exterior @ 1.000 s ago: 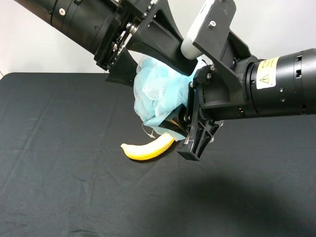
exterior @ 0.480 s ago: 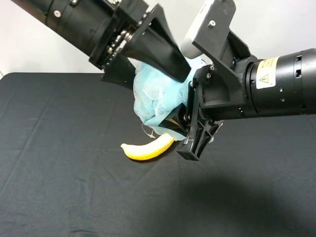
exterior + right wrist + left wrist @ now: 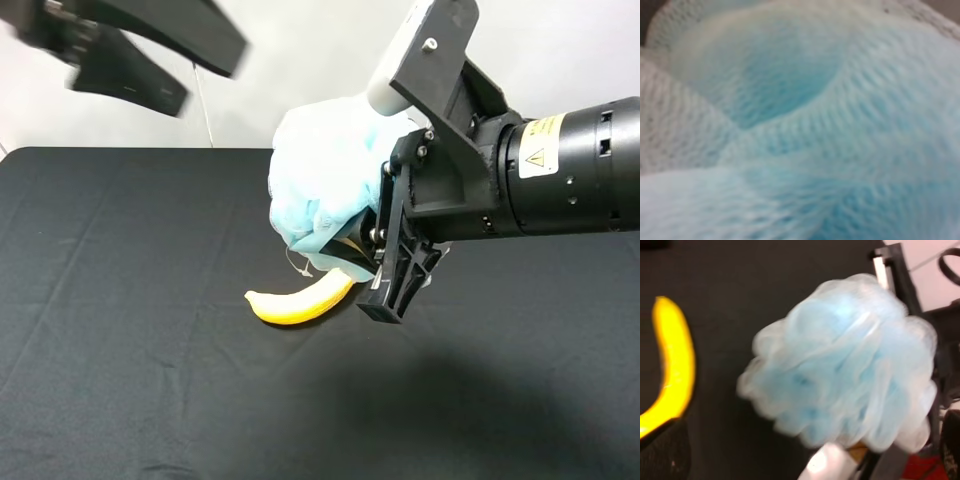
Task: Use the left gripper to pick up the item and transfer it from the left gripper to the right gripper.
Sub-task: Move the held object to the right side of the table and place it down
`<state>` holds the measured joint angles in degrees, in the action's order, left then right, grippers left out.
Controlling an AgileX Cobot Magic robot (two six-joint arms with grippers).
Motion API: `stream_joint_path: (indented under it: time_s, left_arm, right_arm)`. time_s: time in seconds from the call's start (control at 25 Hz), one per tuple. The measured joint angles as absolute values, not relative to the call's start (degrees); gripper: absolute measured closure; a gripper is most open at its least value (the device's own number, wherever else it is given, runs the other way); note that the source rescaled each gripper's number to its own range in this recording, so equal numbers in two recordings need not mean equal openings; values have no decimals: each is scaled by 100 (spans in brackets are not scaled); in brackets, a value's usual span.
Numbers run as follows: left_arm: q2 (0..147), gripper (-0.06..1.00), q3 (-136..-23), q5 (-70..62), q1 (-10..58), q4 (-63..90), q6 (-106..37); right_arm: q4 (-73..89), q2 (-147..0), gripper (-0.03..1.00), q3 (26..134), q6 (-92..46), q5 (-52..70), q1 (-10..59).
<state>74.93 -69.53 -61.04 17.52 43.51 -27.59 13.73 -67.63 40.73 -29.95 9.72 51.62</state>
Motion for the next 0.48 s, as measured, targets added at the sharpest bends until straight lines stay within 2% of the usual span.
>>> stream_joint_path:
  time_s: [0.24,0.48]
  left_arm:
    - [6808,-5,-6953,-6389,1121,3745,-2624]
    - [6166,-5,-6953,-6451,1026,2947,-2144]
  right_arm:
    - [1406,-6763,95,4073,-2995,970,5162]
    - [1459,-6763,95,4073,-2995,965,5162]
